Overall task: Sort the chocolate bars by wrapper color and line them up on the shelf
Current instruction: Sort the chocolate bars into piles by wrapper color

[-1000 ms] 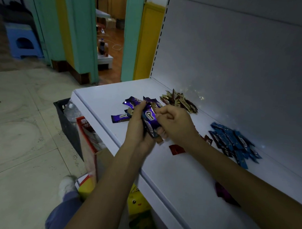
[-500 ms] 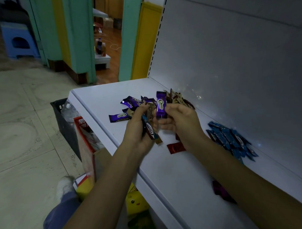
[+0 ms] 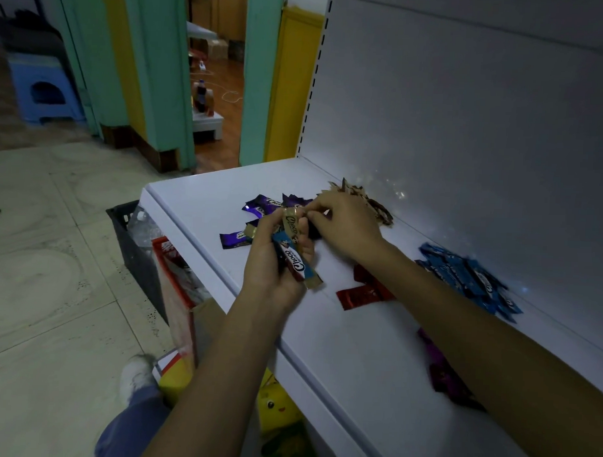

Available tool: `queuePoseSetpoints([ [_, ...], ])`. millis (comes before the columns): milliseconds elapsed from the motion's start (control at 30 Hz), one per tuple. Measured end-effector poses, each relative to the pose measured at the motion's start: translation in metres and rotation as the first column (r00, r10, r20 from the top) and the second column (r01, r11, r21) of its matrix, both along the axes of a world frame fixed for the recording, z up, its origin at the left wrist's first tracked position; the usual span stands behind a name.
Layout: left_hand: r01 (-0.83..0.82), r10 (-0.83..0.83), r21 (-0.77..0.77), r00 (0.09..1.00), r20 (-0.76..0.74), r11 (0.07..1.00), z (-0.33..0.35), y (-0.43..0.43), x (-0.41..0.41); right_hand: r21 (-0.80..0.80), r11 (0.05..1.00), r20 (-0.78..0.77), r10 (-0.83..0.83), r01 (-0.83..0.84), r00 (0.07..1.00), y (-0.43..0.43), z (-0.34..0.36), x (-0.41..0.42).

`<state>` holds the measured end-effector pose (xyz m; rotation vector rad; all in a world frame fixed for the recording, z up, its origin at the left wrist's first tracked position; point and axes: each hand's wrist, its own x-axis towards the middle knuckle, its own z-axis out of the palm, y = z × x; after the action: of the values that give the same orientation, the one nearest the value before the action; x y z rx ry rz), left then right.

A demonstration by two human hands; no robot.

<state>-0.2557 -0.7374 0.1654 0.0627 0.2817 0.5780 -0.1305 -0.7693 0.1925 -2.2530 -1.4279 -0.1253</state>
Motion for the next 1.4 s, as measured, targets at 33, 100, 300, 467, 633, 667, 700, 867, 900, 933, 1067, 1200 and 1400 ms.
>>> queuePoseSetpoints([
  [33, -0.001, 0.001, 0.003, 1.0, 0.004, 1.0, 0.0, 0.0, 0.0, 0.058, 0.998, -0.069, -0.003, 0.007, 0.998, -0.005, 0.0, -0.001],
  [100, 0.01, -0.01, 0.016, 1.0, 0.017, 1.0, -0.002, 0.002, 0.001, 0.188, 0.982, -0.25, 0.025, 0.023, 0.968, -0.019, 0.0, -0.012],
  [300, 0.036, -0.038, 0.048, 0.999, 0.039, 0.998, -0.008, 0.004, 0.002, 0.143, 0.988, -0.45, 0.111, -0.051, 0.886, -0.061, 0.0, -0.053],
  [467, -0.007, 0.012, 0.124, 0.999, -0.042, 0.992, 0.001, -0.002, -0.002, 0.17, 0.985, -0.6, 0.138, -0.043, 0.788, -0.057, -0.007, -0.053],
  [633, 0.083, -0.072, 0.228, 0.996, -0.058, 0.97, 0.005, -0.006, -0.003, 0.275, 0.962, -0.63, 0.18, 0.0, 0.755, -0.056, 0.0, -0.051],
  [667, 0.094, -0.087, 0.247, 0.995, -0.04, 0.964, 0.006, -0.007, -0.003, 0.299, 0.954, -0.638, 0.175, 0.032, 0.75, -0.054, 0.003, -0.049],
  [700, 0.096, -0.093, 0.264, 0.995, -0.026, 0.96, 0.008, -0.009, -0.004, 0.309, 0.949, -0.641, 0.156, 0.066, 0.752, -0.051, 0.005, -0.047],
  [867, 0.079, -0.072, 0.219, 0.997, -0.039, 0.973, 0.008, -0.01, -0.005, 0.28, 0.954, -0.485, 0.042, 0.11, 0.873, -0.035, 0.004, -0.034],
  [900, 0.085, -0.079, 0.195, 0.996, -0.04, 0.977, 0.007, -0.01, -0.005, 0.271, 0.956, -0.468, 0.032, 0.109, 0.883, -0.034, 0.002, -0.033],
  [933, 0.097, -0.089, 0.181, 0.995, -0.051, 0.979, 0.007, -0.009, -0.005, 0.274, 0.955, -0.465, 0.029, 0.113, 0.885, -0.034, 0.001, -0.031],
  [1067, 0.178, -0.146, 0.239, 0.979, -0.146, 0.954, 0.009, -0.011, -0.004, 0.374, 0.917, -0.489, 0.07, 0.137, 0.869, -0.044, 0.002, -0.022],
  [1200, 0.28, -0.128, 0.462, 0.934, -0.334, 0.841, 0.007, -0.014, 0.001, 0.416, 0.882, -0.505, 0.023, 0.22, 0.863, -0.065, 0.006, -0.009],
  [1400, 0.332, -0.026, 0.69, 0.91, -0.413, 0.643, 0.007, -0.024, 0.002, 0.406, 0.77, -0.518, -0.251, 0.493, 0.818, -0.131, 0.0, 0.043],
])
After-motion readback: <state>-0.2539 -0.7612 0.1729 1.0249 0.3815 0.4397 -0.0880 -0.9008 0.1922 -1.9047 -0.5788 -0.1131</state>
